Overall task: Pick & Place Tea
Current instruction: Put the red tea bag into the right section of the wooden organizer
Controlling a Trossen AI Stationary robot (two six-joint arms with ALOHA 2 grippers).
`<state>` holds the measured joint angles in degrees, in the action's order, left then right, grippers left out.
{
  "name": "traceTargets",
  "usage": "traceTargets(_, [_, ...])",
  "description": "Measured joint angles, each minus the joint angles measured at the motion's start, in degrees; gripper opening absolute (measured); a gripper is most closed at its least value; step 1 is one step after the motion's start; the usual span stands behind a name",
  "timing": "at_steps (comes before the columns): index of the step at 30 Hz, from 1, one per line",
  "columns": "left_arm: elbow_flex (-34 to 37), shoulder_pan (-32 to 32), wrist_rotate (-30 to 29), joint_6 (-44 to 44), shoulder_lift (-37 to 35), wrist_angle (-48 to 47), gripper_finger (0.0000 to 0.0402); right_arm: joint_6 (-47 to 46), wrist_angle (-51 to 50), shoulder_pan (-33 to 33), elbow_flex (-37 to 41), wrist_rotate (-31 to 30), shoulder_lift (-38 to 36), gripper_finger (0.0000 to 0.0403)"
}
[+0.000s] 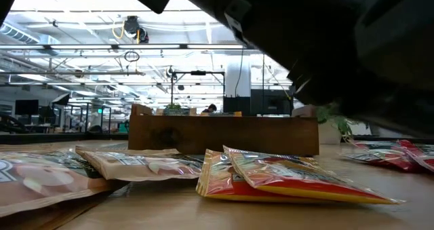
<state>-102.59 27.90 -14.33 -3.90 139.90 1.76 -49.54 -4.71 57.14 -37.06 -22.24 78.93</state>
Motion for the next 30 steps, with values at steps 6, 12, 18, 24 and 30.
traceTargets(6, [0.0,-0.7,1.0,0.6,0.0,1.5,0.0004,-9.2,-0.2,3.3,0.0,-3.6,0.9,0.0007])
traceTargets(12, [0.0,-2.2,1.8,0.7,0.0,2.9,0.0019,-11.4,0.1,3.5,0.4,-3.5,0.9,0.0010])
traceTargets(18, [0.0,-3.5,4.0,-0.3,0.8,2.8,0.0004,-19.5,2.9,3.5,5.4,-4.5,0.9,0.0049])
traceTargets(24, [0.0,-4.0,4.3,-0.7,2.1,3.1,0.0020,-24.3,17.9,3.5,12.8,-4.7,1.0,0.0104])
traceTargets(30, [0.0,-4.4,3.8,-0.7,2.1,3.0,0.0009,-30.6,27.6,3.5,17.1,-5.0,1.0,0.0143])
